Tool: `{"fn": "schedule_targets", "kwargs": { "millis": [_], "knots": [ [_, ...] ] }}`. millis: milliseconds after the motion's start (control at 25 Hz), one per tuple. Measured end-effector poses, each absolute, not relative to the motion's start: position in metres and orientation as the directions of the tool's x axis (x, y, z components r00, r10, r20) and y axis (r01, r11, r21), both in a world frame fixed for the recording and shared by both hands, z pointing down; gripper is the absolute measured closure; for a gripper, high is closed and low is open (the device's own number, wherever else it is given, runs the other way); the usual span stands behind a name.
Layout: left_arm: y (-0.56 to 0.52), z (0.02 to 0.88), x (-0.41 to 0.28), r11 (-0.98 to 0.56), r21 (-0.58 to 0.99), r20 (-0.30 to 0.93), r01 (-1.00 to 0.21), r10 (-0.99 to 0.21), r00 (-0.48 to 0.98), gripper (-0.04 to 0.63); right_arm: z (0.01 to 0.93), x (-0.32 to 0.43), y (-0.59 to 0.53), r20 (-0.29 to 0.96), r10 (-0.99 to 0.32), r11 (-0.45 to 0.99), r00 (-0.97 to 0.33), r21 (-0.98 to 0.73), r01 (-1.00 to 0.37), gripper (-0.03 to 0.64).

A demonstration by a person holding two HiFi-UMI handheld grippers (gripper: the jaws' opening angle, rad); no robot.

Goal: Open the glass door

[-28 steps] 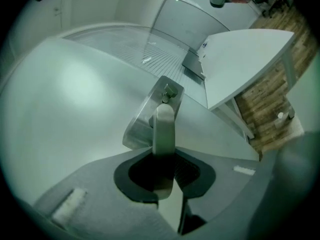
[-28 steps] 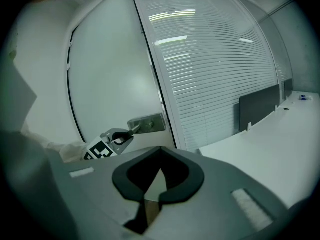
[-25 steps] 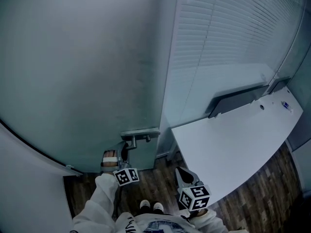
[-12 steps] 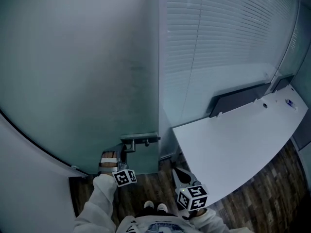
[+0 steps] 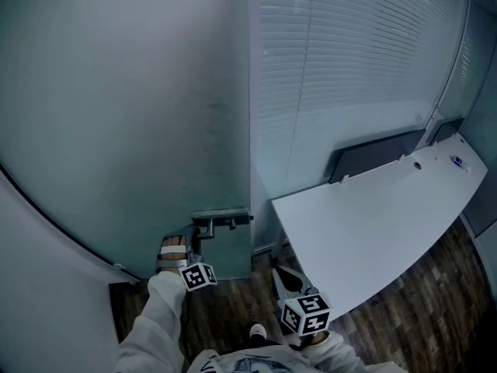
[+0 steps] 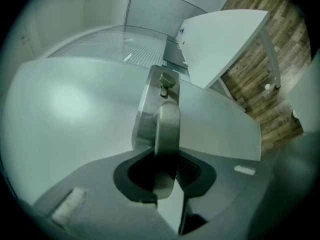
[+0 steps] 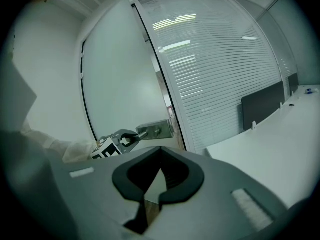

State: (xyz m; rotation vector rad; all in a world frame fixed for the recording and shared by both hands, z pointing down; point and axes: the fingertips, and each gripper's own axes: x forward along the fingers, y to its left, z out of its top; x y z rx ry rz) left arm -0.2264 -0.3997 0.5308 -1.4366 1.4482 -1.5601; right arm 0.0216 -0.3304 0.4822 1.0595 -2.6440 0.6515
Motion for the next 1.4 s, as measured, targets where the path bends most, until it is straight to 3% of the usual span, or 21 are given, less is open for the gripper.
{"fn": "schedule_targets", "kwargs": {
  "millis": [280, 360, 400, 560, 680, 960, 1400],
  "knots": [
    [-0.348, 0.561, -0.223, -0.170, -0.920, 0.292, -0.352, -0.898, -0.330, 0.453, 0.512, 0.035, -0.269, 0.350, -0.636, 0.626, -0.687, -0.287, -0.725, 0.612],
    [-0.315, 0.551, -0.216, -0.107, -0.894, 0.264, -0.435, -0.911, -0.318, 0.512, 0.514, 0.035, -0.243, 0.349, -0.642, 0.623, -0.683, -0.281, -0.730, 0.612],
    [-0.295, 0.546, -0.210, -0.079, -0.864, 0.256, -0.498, -0.919, -0.299, 0.591, 0.514, 0.035, -0.228, 0.348, -0.645, 0.623, -0.681, -0.278, -0.731, 0.612],
    [-0.199, 0.529, -0.174, -0.030, -0.628, 0.249, -0.778, -0.955, -0.164, 0.591, 0.515, 0.031, -0.159, 0.342, -0.648, 0.628, -0.681, -0.266, -0.731, 0.612],
    [-0.123, 0.513, -0.157, -0.008, -0.461, 0.217, -0.887, -0.971, -0.104, 0.591, 0.508, 0.023, -0.101, 0.326, -0.638, 0.656, -0.697, -0.243, -0.714, 0.612],
    [0.005, 0.490, -0.145, 0.026, -0.255, 0.188, -0.966, -0.979, -0.077, 0.591, 0.485, 0.023, 0.009, 0.287, -0.638, 0.688, -0.714, -0.203, -0.697, 0.612],
    [0.110, 0.445, -0.105, 0.053, -0.101, 0.164, -0.993, -0.984, -0.069, 0.592, 0.432, 0.051, 0.092, 0.191, -0.679, 0.689, -0.708, -0.165, -0.705, 0.614]
  ]
}}
